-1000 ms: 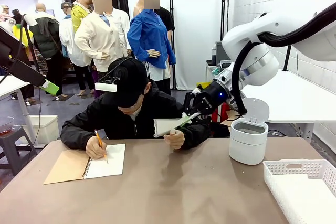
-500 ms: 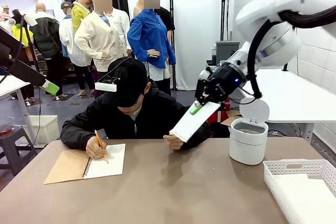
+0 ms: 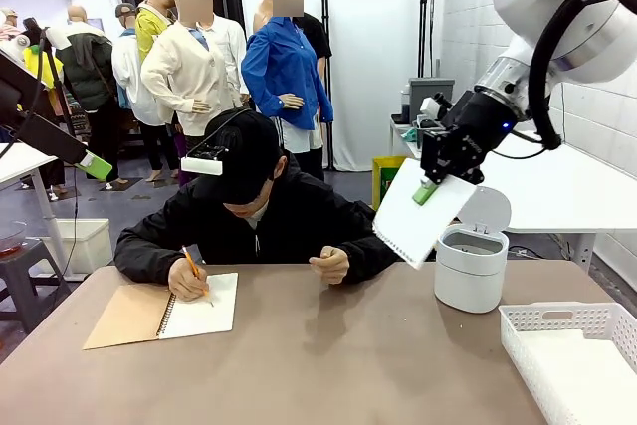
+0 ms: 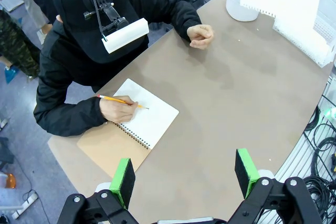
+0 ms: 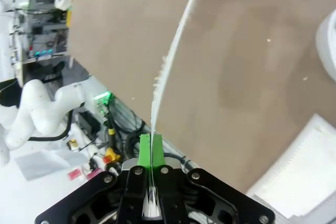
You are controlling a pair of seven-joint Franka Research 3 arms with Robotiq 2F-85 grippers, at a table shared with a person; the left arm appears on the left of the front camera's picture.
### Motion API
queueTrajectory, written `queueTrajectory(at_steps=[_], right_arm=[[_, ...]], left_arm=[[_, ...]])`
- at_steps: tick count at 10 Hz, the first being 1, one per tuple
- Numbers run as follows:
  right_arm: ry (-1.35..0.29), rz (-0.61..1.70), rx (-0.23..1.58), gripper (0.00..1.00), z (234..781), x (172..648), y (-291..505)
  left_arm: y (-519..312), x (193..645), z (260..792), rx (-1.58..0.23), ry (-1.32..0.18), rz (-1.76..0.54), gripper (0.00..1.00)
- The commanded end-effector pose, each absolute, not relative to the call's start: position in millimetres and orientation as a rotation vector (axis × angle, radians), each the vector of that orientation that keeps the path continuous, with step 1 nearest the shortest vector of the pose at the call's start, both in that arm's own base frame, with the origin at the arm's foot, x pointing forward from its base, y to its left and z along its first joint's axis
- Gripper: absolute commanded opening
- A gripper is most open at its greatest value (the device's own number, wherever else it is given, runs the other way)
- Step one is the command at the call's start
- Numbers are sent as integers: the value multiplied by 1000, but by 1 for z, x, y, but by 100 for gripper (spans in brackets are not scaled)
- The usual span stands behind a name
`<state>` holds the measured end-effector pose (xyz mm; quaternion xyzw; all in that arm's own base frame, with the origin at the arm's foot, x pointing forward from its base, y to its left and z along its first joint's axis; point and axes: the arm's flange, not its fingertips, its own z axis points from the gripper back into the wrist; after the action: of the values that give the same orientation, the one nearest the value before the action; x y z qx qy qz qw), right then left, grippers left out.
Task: Sort the paper based on its condition.
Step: If a person hands you a paper, place it in the Organizing basket , and if it's crumpled, put it in the Trash can.
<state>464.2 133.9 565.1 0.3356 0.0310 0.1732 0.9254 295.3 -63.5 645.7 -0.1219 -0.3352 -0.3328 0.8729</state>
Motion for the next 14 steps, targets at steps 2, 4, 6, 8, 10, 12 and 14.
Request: queueTrajectory(at_steps=[2, 4, 6, 8, 10, 12, 14], right_arm=[[-56, 347, 590, 0, 549, 454, 118], [-152, 362, 559, 0, 550, 443, 110], [-178, 363, 518, 0, 555, 431, 98], [-226, 355, 471, 0, 565, 423, 83], [-233, 355, 379, 0, 569, 415, 67], [-193, 276, 346, 0, 563, 409, 43], [-144, 199, 333, 0, 546, 396, 25]], left_arm=[[-63, 296, 646, -259, -703, -690, 100], [-63, 296, 646, -259, -703, -690, 100], [-63, 296, 646, -259, -703, -690, 100], [-63, 296, 646, -259, -703, -690, 100], [-63, 296, 646, -259, -703, -690, 100], [-63, 296, 646, -259, -703, -690, 100], [-63, 296, 646, -259, -703, -690, 100]])
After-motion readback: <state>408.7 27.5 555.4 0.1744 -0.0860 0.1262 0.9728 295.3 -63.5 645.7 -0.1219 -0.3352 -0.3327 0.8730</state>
